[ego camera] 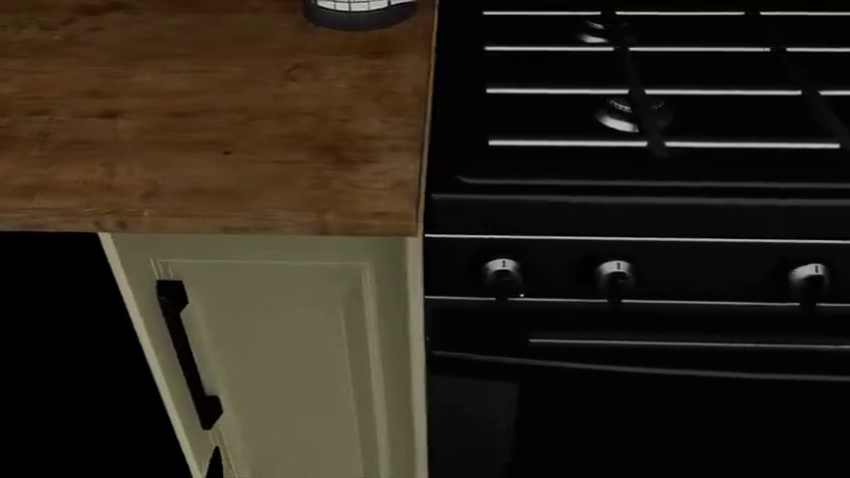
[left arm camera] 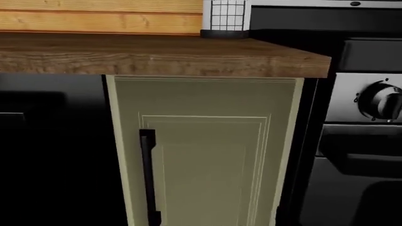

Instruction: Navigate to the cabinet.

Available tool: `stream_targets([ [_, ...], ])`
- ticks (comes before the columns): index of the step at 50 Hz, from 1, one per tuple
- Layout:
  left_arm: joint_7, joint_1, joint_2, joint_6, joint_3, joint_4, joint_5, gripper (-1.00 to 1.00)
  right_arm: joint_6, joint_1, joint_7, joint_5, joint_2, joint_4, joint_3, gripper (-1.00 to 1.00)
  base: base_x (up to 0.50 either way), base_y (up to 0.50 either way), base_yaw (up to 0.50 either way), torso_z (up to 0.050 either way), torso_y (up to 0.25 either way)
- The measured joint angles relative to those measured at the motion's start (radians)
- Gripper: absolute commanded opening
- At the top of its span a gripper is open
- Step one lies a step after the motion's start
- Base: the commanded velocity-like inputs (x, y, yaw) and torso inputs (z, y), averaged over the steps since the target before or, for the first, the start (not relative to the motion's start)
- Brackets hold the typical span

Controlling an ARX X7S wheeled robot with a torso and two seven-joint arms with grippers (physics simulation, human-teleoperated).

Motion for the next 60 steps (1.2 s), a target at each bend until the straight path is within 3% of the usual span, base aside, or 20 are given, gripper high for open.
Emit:
stream_targets([
  [60,-0.016,-0.004,-0.016,0.005,0.022,0.001,-0.015,1.00,-0.007,0.001,0.022,0.013,0.018,-0.004,-0.024,1.00,-0.03,-0.50,0.00,0.000,0.000],
])
